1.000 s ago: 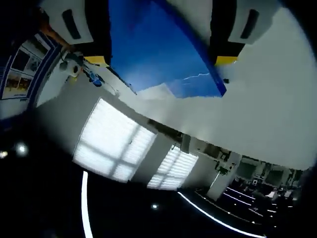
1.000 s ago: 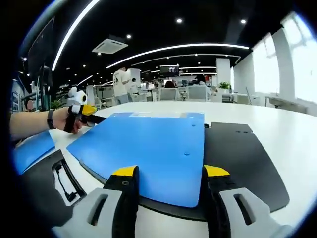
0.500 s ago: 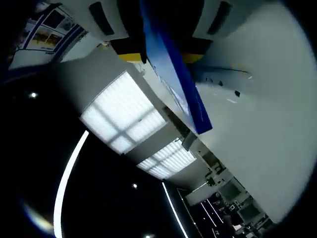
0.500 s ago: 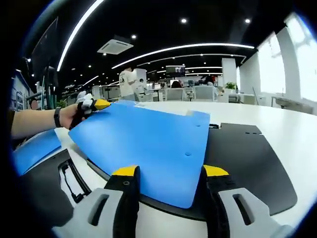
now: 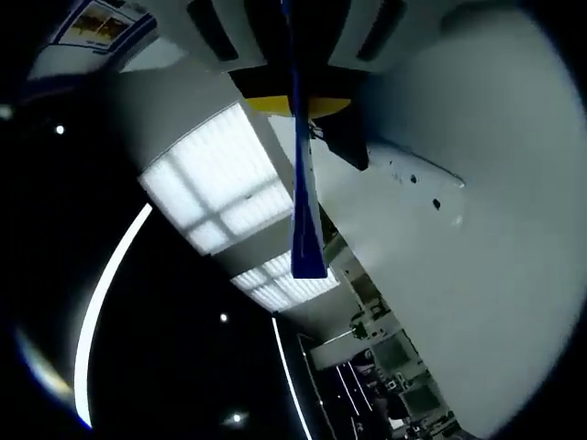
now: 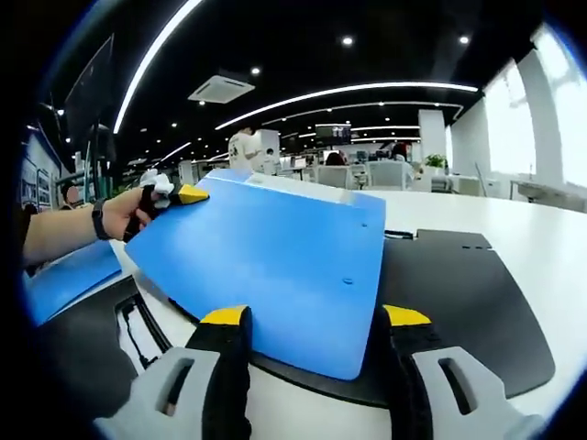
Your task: Organize the scattered folders on the table and sort them into different groups
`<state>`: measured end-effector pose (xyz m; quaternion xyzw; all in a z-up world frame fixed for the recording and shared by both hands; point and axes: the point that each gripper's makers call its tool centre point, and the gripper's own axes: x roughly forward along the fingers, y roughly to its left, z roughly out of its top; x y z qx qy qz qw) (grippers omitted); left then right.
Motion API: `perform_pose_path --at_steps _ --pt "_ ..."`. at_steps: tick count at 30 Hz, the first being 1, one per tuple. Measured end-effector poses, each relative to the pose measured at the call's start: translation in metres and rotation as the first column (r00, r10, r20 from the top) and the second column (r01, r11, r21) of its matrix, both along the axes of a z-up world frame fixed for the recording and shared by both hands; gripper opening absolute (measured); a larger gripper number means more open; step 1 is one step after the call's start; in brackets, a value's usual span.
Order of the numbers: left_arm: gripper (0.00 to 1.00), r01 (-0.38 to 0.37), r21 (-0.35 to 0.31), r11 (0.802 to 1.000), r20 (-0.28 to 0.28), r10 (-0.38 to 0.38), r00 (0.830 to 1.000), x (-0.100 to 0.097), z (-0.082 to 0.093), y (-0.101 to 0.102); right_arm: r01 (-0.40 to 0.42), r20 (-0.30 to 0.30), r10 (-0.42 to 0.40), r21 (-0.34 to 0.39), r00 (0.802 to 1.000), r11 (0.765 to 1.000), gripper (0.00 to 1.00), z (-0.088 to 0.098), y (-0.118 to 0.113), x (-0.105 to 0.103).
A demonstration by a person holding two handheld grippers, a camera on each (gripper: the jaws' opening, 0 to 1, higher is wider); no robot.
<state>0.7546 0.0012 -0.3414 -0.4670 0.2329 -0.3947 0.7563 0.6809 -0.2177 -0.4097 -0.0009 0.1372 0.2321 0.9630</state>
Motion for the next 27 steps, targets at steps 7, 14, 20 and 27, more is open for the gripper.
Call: perform_pose_path --at_steps 7,14,20,27 --pt "0.04 -0.051 -0.129 0.990 0.000 0.052 0.999 -0.001 0.022 0.007 0.002 -0.024 0.000 0.080 1.000 0.997 0.58 0.004 -0.004 -0.002" --pt "0.04 -0.071 -0.215 0.974 0.033 0.080 0.996 -0.015 0.048 0.003 -0.039 -0.055 0.049 0.161 0.997 0.986 0.57 0.008 0.006 -0.009" --pt "0.05 -0.099 -0.311 0.945 0.028 0.113 0.993 -0.028 0.064 0.001 -0.034 -0.063 0.051 0.246 0.997 0.969 0.58 0.016 0.006 -0.014" --pt "0.06 -0.121 -0.417 0.901 0.049 0.155 0.987 -0.034 0.089 0.007 -0.007 -0.053 0.027 0.356 0.998 0.935 0.60 0.029 0.002 -0.015"
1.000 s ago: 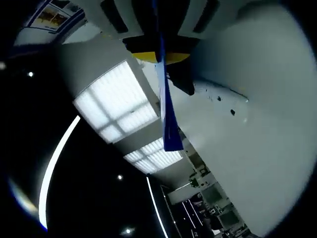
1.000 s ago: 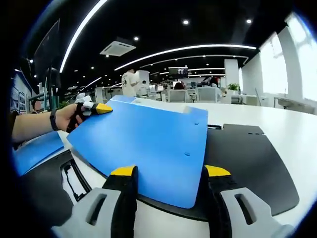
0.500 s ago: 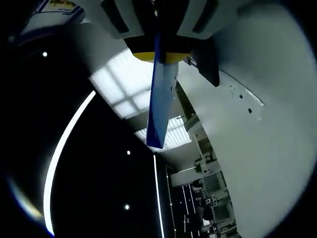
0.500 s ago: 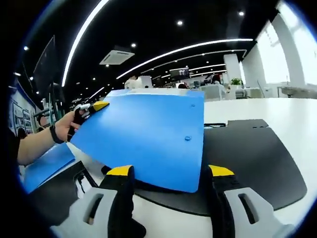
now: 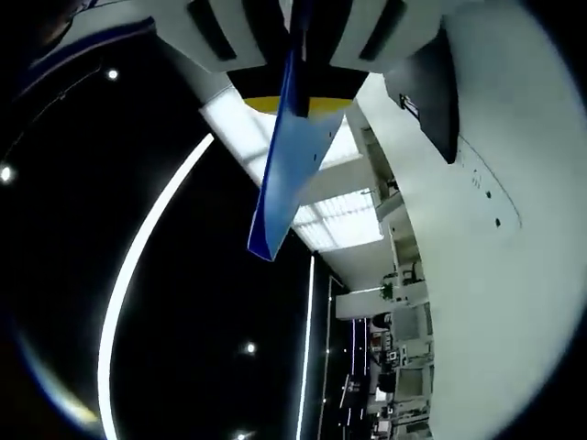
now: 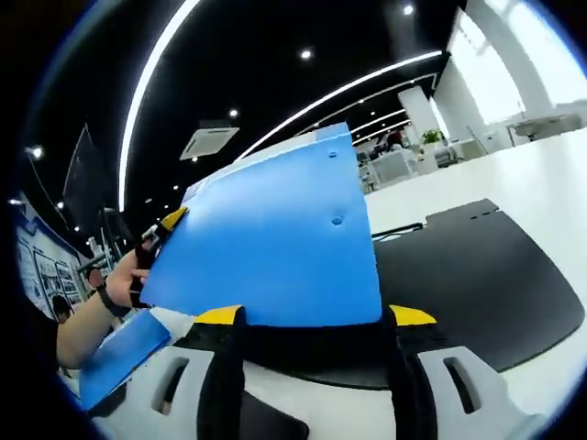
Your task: Organize the scattered folders on the table and sort them into different groups
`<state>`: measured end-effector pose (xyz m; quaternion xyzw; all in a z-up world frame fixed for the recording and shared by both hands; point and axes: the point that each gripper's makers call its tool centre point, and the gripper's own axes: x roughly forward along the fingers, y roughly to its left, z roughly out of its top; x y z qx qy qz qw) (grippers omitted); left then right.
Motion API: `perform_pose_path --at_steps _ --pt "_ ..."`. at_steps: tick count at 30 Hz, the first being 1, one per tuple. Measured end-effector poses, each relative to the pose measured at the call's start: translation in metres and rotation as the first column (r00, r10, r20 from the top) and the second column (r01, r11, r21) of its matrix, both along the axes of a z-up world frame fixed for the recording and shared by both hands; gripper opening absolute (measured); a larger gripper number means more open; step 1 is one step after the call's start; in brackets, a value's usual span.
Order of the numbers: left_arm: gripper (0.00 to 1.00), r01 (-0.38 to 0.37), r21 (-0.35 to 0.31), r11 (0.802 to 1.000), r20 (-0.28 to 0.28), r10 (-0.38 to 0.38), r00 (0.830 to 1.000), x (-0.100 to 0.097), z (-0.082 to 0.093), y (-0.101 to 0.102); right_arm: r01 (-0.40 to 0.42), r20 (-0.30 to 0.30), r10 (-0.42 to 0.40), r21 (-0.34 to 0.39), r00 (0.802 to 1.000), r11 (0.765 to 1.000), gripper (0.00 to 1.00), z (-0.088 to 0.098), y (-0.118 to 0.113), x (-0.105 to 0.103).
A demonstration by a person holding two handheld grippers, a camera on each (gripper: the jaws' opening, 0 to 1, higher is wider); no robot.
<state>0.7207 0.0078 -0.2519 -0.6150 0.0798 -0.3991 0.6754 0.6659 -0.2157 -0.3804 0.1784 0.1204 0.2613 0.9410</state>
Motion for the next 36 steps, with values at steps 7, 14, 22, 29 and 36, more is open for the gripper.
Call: perform_pose_path --at_steps 7,14,22,29,36 --pt "0.07 0.000 -0.075 0.997 0.028 0.002 1.000 -0.023 0.022 -0.014 -0.022 0.086 0.007 0.177 0.996 0.984 0.56 0.032 0.000 -0.007" --pt "0.07 -0.013 -0.175 0.984 0.013 0.015 1.000 -0.029 0.027 -0.022 -0.065 0.139 0.014 0.371 0.990 0.926 0.57 0.055 -0.003 -0.013" --pt "0.06 -0.022 -0.112 0.993 -0.012 0.021 1.000 -0.032 0.000 -0.041 -0.114 0.224 0.049 0.289 0.973 0.950 0.29 0.069 0.002 -0.023" --pt "0.05 -0.061 -0.101 0.993 -0.062 0.055 0.997 -0.031 -0.018 -0.034 -0.161 0.243 0.076 0.353 0.967 0.922 0.19 0.084 0.007 -0.031" --pt "0.05 -0.052 -0.065 0.997 -0.065 0.048 0.997 -0.039 -0.015 -0.040 -0.205 0.190 0.108 0.631 0.976 0.748 0.08 0.098 -0.003 -0.036"
